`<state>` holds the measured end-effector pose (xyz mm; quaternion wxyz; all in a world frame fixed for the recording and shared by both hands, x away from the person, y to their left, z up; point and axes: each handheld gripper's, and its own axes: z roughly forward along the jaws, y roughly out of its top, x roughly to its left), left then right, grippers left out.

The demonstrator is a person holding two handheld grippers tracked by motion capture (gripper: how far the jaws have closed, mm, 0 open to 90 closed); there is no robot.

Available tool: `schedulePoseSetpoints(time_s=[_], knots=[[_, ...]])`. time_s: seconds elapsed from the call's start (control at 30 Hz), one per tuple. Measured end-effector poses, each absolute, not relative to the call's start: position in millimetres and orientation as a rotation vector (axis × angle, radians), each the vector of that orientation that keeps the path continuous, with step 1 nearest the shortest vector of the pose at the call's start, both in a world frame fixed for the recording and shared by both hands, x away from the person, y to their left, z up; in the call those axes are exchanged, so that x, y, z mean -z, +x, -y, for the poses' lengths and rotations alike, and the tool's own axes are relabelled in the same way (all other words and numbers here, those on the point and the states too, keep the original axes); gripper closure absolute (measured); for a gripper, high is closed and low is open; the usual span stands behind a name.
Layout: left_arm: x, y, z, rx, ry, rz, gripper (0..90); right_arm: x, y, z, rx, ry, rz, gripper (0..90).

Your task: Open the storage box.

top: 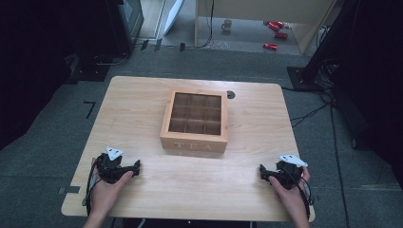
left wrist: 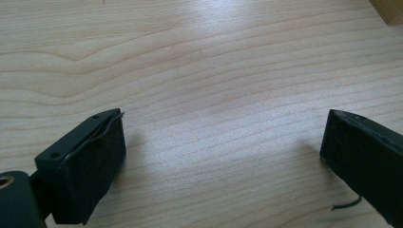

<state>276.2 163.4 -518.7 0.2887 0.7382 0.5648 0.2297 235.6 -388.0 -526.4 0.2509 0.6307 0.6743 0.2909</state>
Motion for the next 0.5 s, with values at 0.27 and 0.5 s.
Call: schedulePoseSetpoints(time_s=[0.27,0.5], knots=[[515,278,-170,-0.605,1.949,-1.549,6.4,526,236,387,-0.791,1.717,-1.835,0.0],[509,279,-172,-0.557,1.883,-1.526,6.9,526,236,384,-0.786,1.729,-1.826,0.0]])
